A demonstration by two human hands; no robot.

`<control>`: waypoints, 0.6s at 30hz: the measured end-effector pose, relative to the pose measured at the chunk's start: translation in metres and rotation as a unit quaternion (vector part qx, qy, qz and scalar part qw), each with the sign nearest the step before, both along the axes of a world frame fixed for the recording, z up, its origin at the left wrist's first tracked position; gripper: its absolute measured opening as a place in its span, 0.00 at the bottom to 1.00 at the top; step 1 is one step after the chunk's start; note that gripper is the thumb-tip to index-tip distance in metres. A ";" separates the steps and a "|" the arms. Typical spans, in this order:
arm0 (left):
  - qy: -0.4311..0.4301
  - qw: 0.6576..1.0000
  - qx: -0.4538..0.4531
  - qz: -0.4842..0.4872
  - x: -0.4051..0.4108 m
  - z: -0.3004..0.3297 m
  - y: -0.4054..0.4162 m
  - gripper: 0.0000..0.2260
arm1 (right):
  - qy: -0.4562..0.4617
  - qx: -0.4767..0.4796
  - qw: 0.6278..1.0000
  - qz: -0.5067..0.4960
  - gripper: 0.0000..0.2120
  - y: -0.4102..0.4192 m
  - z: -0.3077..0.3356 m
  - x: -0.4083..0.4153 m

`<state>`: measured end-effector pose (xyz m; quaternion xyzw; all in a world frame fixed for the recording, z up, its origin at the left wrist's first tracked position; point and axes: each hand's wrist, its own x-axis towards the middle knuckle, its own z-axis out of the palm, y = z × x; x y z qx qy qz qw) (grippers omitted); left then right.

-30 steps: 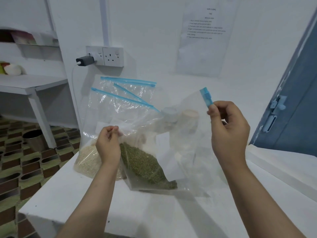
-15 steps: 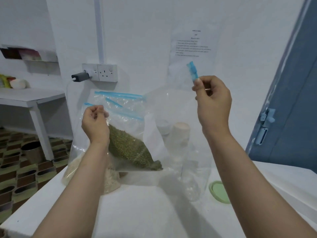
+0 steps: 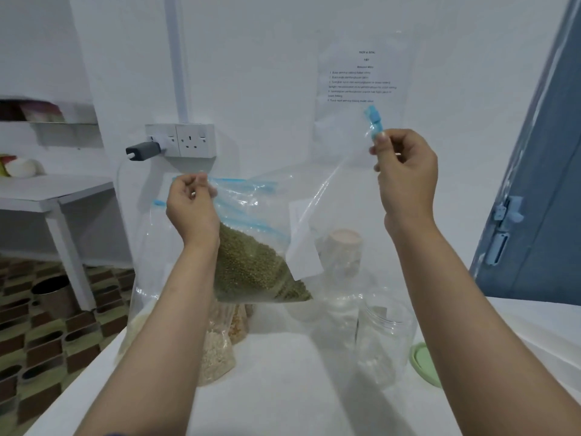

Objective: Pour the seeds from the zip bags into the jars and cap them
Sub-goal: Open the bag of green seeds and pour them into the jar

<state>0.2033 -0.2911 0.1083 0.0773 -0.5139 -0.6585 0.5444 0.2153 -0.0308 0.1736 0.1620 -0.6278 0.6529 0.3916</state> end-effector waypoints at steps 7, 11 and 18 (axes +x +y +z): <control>-0.016 1.000 -0.021 -0.014 -0.023 0.011 -0.006 0.06 | -0.016 -0.016 1.000 -0.013 0.07 0.002 -0.010 -0.017; -0.016 0.999 -0.035 -0.012 -0.033 0.014 -0.007 0.05 | -0.024 -0.024 0.999 -0.020 0.07 0.011 -0.018 -0.020; -0.004 0.998 -0.052 -0.034 -0.048 0.013 -0.010 0.06 | -0.050 -0.050 0.998 -0.004 0.08 0.023 -0.031 -0.023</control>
